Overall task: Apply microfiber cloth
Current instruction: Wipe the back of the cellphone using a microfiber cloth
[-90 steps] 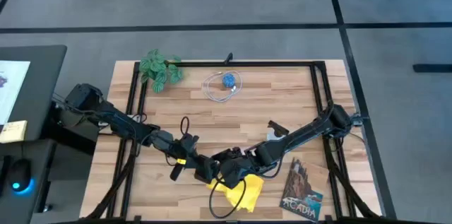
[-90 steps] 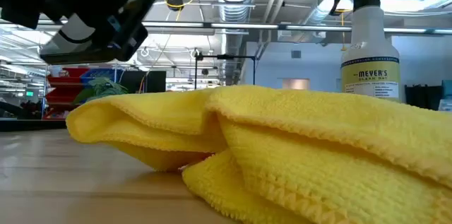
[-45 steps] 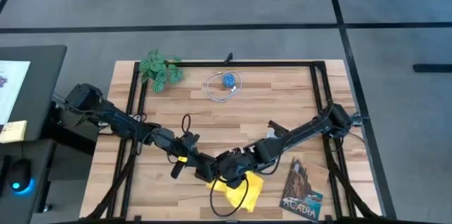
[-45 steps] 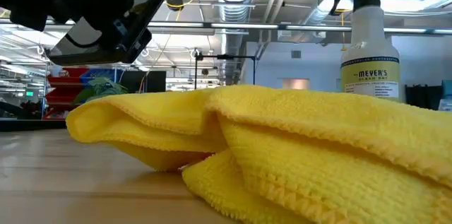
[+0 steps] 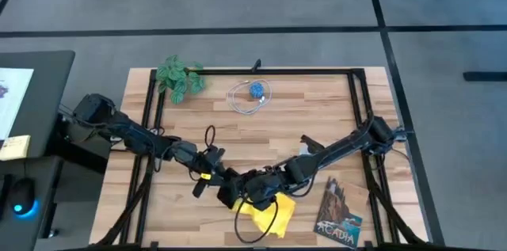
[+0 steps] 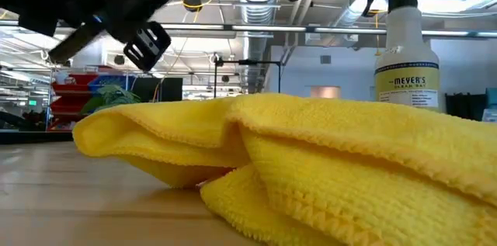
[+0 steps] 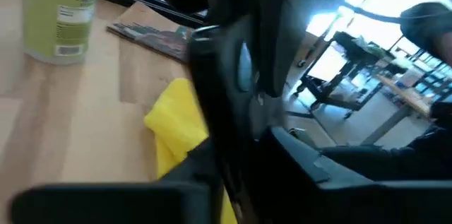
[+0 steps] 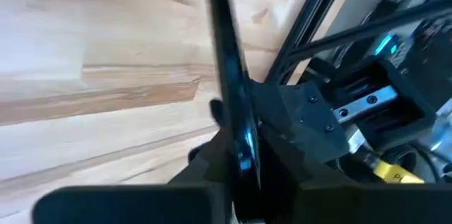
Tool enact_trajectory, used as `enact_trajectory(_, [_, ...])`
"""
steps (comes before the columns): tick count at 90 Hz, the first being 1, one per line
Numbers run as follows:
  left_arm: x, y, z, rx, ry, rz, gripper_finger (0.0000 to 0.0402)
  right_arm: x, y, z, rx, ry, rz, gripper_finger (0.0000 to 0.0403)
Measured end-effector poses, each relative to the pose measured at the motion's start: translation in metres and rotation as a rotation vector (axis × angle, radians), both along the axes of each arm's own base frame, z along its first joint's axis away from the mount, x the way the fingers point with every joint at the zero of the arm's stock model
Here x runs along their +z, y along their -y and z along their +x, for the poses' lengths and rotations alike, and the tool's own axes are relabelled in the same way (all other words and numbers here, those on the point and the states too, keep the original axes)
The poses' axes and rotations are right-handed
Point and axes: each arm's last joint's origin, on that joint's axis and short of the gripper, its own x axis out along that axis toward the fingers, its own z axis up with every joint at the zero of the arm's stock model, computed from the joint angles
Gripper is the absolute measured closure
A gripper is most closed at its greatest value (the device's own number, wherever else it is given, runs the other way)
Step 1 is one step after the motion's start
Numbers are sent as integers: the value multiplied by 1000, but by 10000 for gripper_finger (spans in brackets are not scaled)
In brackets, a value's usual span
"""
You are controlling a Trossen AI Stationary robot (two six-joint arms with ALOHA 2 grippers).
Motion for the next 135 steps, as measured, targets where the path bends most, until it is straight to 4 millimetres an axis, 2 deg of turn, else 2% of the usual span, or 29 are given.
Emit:
enact_trajectory(13, [-1, -12, -1, -24, -25, 80, 224, -4, -1, -5, -126, -32, 110, 389])
enact_trajectory(24, [6, -25, -8, -5, -59, 129, 187, -12, -1, -14, -254, -101, 189, 389])
enact_trajectory(32, [12, -32, -15, 63, -66, 209, 180, -14, 0, -16, -380, -106, 298, 389])
enact_trajectory(38, [21, -32, -20, 94, -8, 277, 180, -15, 6, -15, -497, -87, 397, 389])
enact_trajectory(49, [34, -20, -29, 58, 117, 403, 183, -10, 21, -12, -722, -57, 572, 389])
enact_trajectory(62, [40, -6, -31, 92, 127, 485, 185, 6, 50, -5, -943, -97, 808, 389])
enact_trajectory(77, [35, -3, -19, 223, -9, 542, 185, 9, 82, 1, -1117, -131, 952, 388])
enact_trajectory(90, [30, -7, -2, 262, -119, 516, 185, 7, 95, 0, -1209, -169, 1012, 388])
enact_trajectory(97, [24, -9, 8, 268, -177, 539, 185, 7, 95, 0, -1216, -183, 1026, 388])
enact_trajectory(116, [27, -8, 38, 245, -287, 572, 192, 7, 93, -2, -1254, -184, 1042, 387])
enact_trajectory(135, [33, -3, 62, 196, -391, 666, 251, 6, 93, -5, -1289, -199, 1033, 387])
